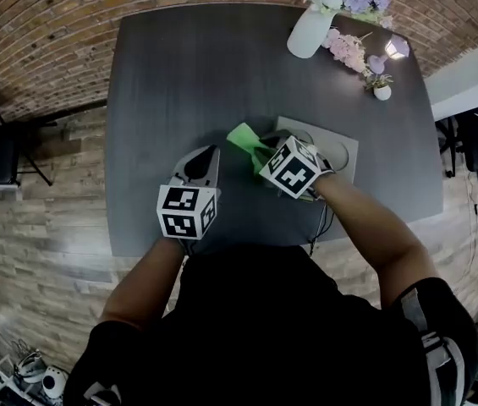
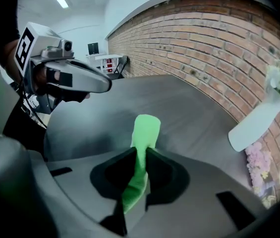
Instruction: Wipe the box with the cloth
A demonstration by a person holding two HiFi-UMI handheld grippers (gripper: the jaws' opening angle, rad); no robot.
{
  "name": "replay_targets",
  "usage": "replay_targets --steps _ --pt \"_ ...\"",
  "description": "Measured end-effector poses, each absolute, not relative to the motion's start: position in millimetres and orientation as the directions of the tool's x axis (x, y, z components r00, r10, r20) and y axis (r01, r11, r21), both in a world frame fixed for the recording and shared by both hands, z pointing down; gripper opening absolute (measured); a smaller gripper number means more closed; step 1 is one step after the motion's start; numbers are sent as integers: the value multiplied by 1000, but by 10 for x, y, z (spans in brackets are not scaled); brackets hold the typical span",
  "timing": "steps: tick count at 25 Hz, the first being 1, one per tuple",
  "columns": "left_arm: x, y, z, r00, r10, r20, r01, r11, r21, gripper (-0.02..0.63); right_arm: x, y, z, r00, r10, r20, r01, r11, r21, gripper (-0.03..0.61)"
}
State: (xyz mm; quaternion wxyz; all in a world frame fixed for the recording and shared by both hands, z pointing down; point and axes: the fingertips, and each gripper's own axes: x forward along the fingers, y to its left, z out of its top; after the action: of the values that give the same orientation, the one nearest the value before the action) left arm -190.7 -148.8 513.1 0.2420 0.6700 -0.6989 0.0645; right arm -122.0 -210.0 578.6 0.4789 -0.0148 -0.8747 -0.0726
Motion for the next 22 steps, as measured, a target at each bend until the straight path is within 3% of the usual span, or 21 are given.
replay_targets --steps 11,22 --pt "-1906 -1426 5238 -72 -872 485 -950 208 233 9 -1511 -3074 5825 -582 -111 806 -4 991 133 57" --pt "-1705 -1443 5211 -30 -846 532 -965 162 204 9 -1424 -3589 5827 -606 -188 773 -152 981 120 57"
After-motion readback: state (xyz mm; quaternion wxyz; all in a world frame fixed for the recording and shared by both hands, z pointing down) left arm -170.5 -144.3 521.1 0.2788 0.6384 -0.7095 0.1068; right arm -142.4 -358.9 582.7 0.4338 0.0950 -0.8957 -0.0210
